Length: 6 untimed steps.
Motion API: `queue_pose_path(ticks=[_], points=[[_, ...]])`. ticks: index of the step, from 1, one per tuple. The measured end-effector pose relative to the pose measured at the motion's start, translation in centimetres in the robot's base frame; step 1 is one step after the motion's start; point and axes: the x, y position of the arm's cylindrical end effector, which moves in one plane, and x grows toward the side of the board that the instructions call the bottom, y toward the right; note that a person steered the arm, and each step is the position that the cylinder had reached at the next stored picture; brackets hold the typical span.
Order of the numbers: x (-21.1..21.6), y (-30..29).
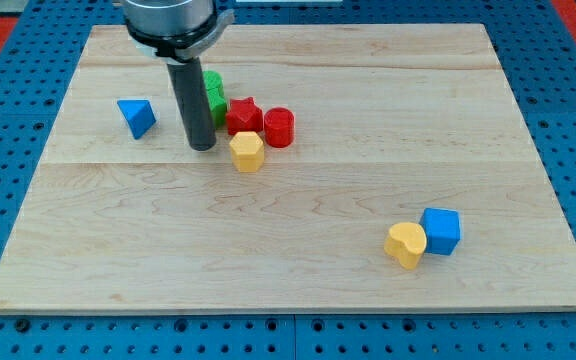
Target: Slide the yellow hexagon to the yellow heart
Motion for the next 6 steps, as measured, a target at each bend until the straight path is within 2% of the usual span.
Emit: queue_pose_path(ticks=[1,2,4,6], points=[[0.4,6.1],[3.6,9.5],[4.9,17.8],[8.5,18.3]])
